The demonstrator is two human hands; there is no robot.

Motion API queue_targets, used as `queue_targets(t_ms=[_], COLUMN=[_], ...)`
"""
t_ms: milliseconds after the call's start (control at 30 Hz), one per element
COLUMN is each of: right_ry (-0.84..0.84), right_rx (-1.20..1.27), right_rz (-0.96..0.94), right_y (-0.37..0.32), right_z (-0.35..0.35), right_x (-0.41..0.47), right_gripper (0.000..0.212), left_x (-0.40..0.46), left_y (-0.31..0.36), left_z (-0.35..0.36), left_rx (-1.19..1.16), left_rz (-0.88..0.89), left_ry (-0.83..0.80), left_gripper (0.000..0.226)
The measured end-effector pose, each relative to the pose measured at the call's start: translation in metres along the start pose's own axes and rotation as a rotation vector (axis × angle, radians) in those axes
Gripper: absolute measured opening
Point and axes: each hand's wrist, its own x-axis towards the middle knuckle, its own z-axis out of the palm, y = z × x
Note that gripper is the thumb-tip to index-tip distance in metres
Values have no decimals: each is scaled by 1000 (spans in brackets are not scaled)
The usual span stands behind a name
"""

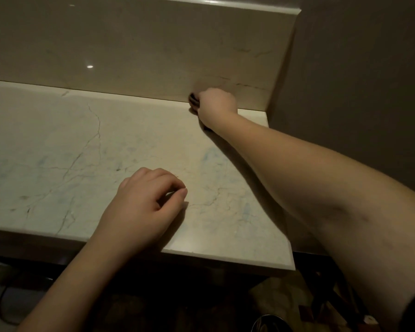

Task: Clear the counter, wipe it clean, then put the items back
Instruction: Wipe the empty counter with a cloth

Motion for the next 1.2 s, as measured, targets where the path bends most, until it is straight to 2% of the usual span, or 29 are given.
queue_targets(t_ms=[133, 333, 533, 700, 800, 867, 967, 1100, 1200], right_ry=[-2, 37, 40, -19, -51, -118, -120, -65, -49], right_rx=[61, -53, -16, 146, 220, 240, 184, 112, 128], right_rz=[-63, 60, 43, -206, -440, -521, -445, -205, -219], right_y=[29, 121, 104, 48, 45, 55, 69, 72, 58], right_z=[0, -3, 2, -5, -18, -24, -24, -11, -9], right_x=[-7, -32, -23, -60, -117, -140, -123, -62, -65], right_gripper=[23, 24, 26, 25, 13, 8, 5, 20, 21], left_x=[-2, -1, -1, -2, -2, -2, -4, -9, -19], left_y=[-1, -1, 1, 3, 3, 3, 4, 4, 1], left_z=[0, 2, 3, 2, 2, 1, -1, -6, -12], left_rx=[-5, -5, 47, 38, 30, 44, 67, 54, 55], left_rz=[-9, -28, -16, -21, -24, -9, 14, 27, 7], left_ry=[13, 23, 43, 42, 33, 32, 9, -18, 12], left_gripper=[35, 30, 36, 35, 31, 33, 41, 36, 34])
